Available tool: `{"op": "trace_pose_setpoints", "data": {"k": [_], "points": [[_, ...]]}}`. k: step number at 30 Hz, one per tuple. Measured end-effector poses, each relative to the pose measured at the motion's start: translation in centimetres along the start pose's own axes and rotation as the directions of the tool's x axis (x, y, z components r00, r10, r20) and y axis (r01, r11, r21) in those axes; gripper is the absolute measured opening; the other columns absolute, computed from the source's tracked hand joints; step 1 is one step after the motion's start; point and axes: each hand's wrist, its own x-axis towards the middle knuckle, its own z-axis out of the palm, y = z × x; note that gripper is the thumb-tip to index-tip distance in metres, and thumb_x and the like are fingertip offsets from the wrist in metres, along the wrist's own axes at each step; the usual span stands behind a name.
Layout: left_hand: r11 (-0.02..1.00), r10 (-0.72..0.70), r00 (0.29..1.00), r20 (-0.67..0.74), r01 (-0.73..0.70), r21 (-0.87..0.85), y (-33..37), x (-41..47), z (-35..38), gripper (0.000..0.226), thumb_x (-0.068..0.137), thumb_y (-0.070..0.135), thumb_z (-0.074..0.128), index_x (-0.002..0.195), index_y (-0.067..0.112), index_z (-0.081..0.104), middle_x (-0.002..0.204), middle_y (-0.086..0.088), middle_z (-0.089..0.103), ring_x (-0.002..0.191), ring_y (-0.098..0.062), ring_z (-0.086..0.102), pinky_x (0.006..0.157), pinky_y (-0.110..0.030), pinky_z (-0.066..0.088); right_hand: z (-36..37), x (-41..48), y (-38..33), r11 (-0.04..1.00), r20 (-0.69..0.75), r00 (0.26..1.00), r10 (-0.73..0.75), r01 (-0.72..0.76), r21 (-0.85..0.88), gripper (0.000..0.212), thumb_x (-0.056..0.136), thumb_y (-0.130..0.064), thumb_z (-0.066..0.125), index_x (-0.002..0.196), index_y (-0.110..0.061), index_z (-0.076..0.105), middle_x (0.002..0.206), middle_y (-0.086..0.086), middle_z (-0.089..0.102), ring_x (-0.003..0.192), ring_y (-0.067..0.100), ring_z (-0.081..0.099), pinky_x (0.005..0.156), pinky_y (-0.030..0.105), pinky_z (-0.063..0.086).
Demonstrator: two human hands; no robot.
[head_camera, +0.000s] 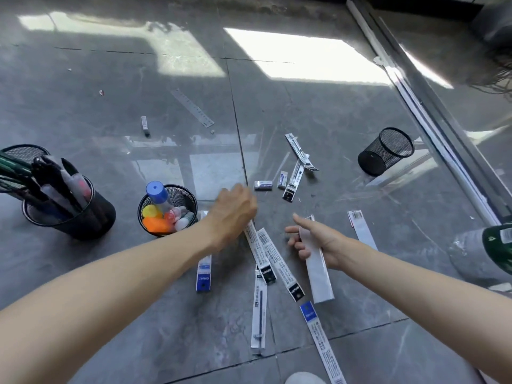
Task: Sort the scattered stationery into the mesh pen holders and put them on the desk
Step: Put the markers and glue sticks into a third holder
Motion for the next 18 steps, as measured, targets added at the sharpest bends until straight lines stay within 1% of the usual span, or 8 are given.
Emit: {"op": "trace_pose_setpoints", "data": {"k": [2, 4, 5, 7, 11, 15, 16, 18], "points": [[0.963, 0.239, 0.936, -0.258, -0.263, -0.062, 1.6, -0.1, -0.6, 0.021, 0.076, -0.001, 0.046, 0.08, 0.004, 0.065, 0.078, -0.008, 0.059, 0.07, -0.021, 0.055, 0.05, -0.029, 0.041, -0.3, 0.0, -0.5, 0.996, 0.092, 0.996, 0.013, -0.021, 0.083, 0.043, 0.09, -0.05, 0.049, 0.084, -0.008, 0.054, 0.056, 0.009, 0.051, 0.037, 0.011, 0.041, 0.033, 0.014, 0.028], [0.884, 0.383, 0.797, -0.467, -0.462, -0.063, 3.9, -0.1, -0.4, 0.023, 0.084, 0.005, 0.043, 0.084, 0.005, 0.067, 0.079, -0.008, 0.057, 0.073, -0.02, 0.05, 0.053, -0.03, 0.044, -0.3, -0.4, -0.9, 0.987, 0.208, 0.978, 0.016, -0.049, 0.155, 0.045, 0.086, -0.056, 0.051, 0.073, -0.013, 0.056, 0.052, 0.003, 0.052, 0.04, 0.012, 0.049, 0.036, 0.016, 0.036], [0.855, 0.419, 0.749, -0.514, -0.515, -0.054, 5.0, 0.0, -0.4, 0.022, 0.084, 0.005, 0.045, 0.085, 0.005, 0.067, 0.08, -0.008, 0.057, 0.075, -0.021, 0.048, 0.056, -0.03, 0.044, -0.2, -0.8, -1.1, 0.983, 0.23, 0.973, 0.022, -0.062, 0.17, 0.047, 0.085, -0.057, 0.052, 0.067, -0.014, 0.058, 0.049, 0.001, 0.052, 0.041, 0.013, 0.053, 0.039, 0.018, 0.041], [0.823, 0.453, 0.712, -0.536, -0.565, -0.055, 6.8, 0.2, -0.5, 0.022, 0.082, 0.0, 0.045, 0.084, 0.003, 0.067, 0.077, -0.008, 0.056, 0.074, -0.023, 0.049, 0.057, -0.034, 0.048, 0.0, -1.4, -1.3, 0.987, 0.198, 0.978, 0.063, -0.09, 0.13, 0.05, 0.088, -0.055, 0.052, 0.061, -0.013, 0.062, 0.047, -0.001, 0.054, 0.045, 0.014, 0.058, 0.045, 0.021, 0.048], [0.782, 0.471, 0.729, -0.497, -0.606, -0.149, 7.6, 0.5, -1.1, 0.027, 0.078, -0.005, 0.039, 0.081, 0.001, 0.065, 0.077, -0.01, 0.058, 0.073, -0.025, 0.057, 0.065, -0.034, 0.051, -0.1, -1.6, -0.9, 0.999, 0.036, 0.999, 0.031, -0.033, 0.039, 0.041, 0.095, -0.037, 0.047, 0.065, -0.01, 0.052, 0.045, 0.001, 0.054, 0.04, 0.012, 0.056, 0.039, 0.016, 0.045], [0.758, 0.536, 0.74, -0.406, -0.634, -0.154, 7.2, 0.4, 0.0, 0.036, 0.086, 0.0, 0.037, 0.116, 0.002, 0.054, 0.108, -0.012, 0.059, 0.108, -0.028, 0.056, 0.098, -0.035, 0.043, -2.4, -1.2, -1.3, 0.98, -0.114, 0.988, -0.104, 0.121, 0.155, 0.03, 0.1, -0.021, 0.043, 0.085, 0.002, 0.054, 0.057, 0.011, 0.06, 0.044, 0.02, 0.06, 0.04, 0.023, 0.048], [0.773, 0.513, 0.761, -0.397, -0.611, -0.171, 7.0, 0.2, 0.2, 0.039, 0.083, -0.001, 0.038, 0.119, 0.004, 0.051, 0.113, -0.012, 0.058, 0.111, -0.027, 0.054, 0.098, -0.034, 0.044, -3.3, -1.2, -1.5, 0.976, -0.176, 0.974, -0.142, 0.167, 0.138, 0.027, 0.1, -0.016, 0.041, 0.091, 0.006, 0.053, 0.058, 0.014, 0.062, 0.044, 0.022, 0.061, 0.04, 0.025, 0.049], [0.804, 0.445, 0.819, -0.363, -0.544, -0.241, 6.5, 0.0, 0.4, 0.049, 0.068, -0.005, 0.052, 0.116, 0.007, 0.054, 0.11, -0.01, 0.058, 0.099, -0.024, 0.056, 0.083, -0.031, 0.051, -5.1, -1.3, -2.1, 0.962, -0.343, 0.908, -0.242, 0.272, 0.041, 0.015, 0.1, -0.01, 0.041, 0.09, -0.001, 0.049, 0.051, 0.014, 0.061, 0.034, 0.017, 0.055, 0.036, 0.023, 0.047]]}}
